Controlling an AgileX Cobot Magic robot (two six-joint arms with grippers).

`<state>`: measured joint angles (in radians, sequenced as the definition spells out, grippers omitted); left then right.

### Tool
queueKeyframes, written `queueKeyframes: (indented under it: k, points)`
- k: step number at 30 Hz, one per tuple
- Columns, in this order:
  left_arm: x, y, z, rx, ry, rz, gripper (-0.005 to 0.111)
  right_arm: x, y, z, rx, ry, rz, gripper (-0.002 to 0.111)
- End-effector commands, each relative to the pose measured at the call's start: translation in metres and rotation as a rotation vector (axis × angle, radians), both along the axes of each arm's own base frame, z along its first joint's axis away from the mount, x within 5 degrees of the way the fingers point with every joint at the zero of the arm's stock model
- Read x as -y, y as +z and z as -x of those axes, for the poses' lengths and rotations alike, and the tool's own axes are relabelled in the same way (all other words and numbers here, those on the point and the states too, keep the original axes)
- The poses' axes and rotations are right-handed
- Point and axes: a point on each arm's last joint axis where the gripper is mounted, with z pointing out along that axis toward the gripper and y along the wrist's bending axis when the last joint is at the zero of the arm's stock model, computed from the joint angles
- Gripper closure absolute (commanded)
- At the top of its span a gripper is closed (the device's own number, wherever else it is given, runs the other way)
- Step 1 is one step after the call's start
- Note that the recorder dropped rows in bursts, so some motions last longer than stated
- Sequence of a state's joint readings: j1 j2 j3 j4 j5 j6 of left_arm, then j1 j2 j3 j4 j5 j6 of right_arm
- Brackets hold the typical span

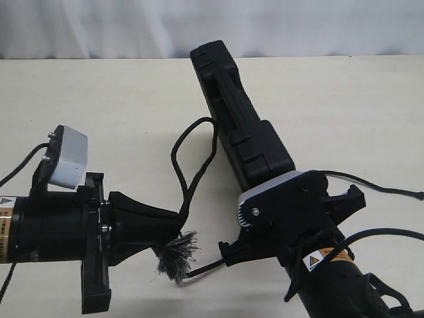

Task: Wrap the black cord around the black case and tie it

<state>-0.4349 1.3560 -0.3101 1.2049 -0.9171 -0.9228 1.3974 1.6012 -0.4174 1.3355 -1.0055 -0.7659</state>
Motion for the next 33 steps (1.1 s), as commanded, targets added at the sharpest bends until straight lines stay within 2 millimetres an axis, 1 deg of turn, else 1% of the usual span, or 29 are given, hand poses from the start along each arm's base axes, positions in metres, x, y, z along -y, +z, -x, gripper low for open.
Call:
queueKeyframes:
  k: [1,3,8,11,15,20,26,29,33]
  points:
    - [0.001,0.016,0.006,0.060,-0.032,0.053,0.107,0.004,-0.009,0.002,-0.065,-0.009,0.023,0.104]
    - [-0.003,0.024,0.007,0.109,0.001,0.042,0.107,0.004,-0.009,0.002,-0.065,-0.009,0.023,0.104]
    - [-0.013,0.033,0.007,0.191,0.106,-0.039,0.107,0.004,-0.009,0.002,-0.065,-0.008,0.025,0.104]
    - [-0.014,0.040,0.011,0.221,0.104,-0.010,0.107,0.004,-0.009,0.002,-0.064,-0.007,0.026,0.104]
    - [-0.013,0.044,0.015,0.169,0.087,0.043,0.107,0.004,-0.008,0.002,-0.062,-0.003,0.027,0.104]
    - [-0.013,0.042,0.017,0.129,0.075,0.032,0.107,0.002,-0.008,0.002,-0.058,0.018,0.029,0.104]
    - [-0.012,0.044,0.017,0.126,0.081,0.055,0.107,0.002,-0.008,0.002,-0.060,0.018,0.029,0.104]
    - [-0.011,0.047,0.018,0.145,0.065,0.087,0.107,0.002,-0.008,0.002,-0.060,0.018,0.029,0.104]
    - [-0.009,0.054,0.014,0.165,0.065,0.106,0.107,0.002,-0.010,0.003,-0.075,0.026,0.030,0.104]
